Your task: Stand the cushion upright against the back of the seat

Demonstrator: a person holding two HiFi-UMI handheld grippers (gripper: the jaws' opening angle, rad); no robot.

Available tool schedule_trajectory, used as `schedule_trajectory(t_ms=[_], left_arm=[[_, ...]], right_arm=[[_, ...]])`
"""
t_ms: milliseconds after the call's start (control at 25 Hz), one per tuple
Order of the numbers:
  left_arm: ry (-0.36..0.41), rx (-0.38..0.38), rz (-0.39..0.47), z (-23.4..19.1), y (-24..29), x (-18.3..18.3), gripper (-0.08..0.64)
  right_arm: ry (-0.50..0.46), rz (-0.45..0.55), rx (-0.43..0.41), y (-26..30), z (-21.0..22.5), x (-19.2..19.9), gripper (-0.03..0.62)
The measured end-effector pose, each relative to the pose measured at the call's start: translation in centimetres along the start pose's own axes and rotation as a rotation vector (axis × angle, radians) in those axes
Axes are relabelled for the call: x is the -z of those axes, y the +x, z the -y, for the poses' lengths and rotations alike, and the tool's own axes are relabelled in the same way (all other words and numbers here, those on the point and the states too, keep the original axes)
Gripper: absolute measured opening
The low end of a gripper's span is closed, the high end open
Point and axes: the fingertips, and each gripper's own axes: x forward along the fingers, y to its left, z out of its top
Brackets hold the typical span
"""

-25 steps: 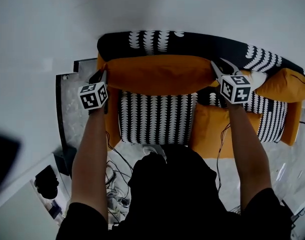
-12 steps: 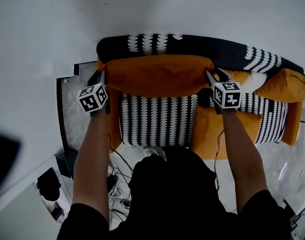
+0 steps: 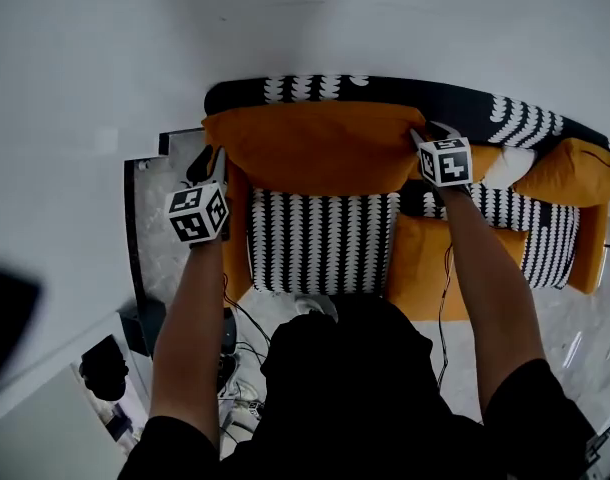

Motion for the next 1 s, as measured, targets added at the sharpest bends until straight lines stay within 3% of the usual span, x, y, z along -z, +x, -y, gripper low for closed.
schedule_trajectory(t_ms=[320, 600, 720, 840, 1000], left_arm=[[-0.015, 0.095, -0.012, 5.3, -4.8, 1.5, 0.058], [-0.033, 0.06, 0.05, 5.0, -10.8, 0.0, 0.034], [-0.054, 0.074, 0.089, 4.7, -14.1, -0.8, 0.028], [-0.081, 0.119, 0.145, 5.6, -18.0, -1.9, 0.023], [-0.086, 0.207, 0.24, 8.3, -24.4, -3.7, 0.02]], right_arm=[[-0.068, 0.04, 0.04, -2.2, -0.2, -1.4, 0.166], [-0.046, 0.126, 0.049, -9.0, -1.8, -2.6, 0.166], [-0.002, 0.215, 0.014, -13.6, -4.3, -3.3, 0.164], [0.022, 0.32, -0.052, -19.3, -8.4, -3.9, 0.065], [0.08, 0.401, -0.168, -27.3, -14.9, -3.2, 0.038]])
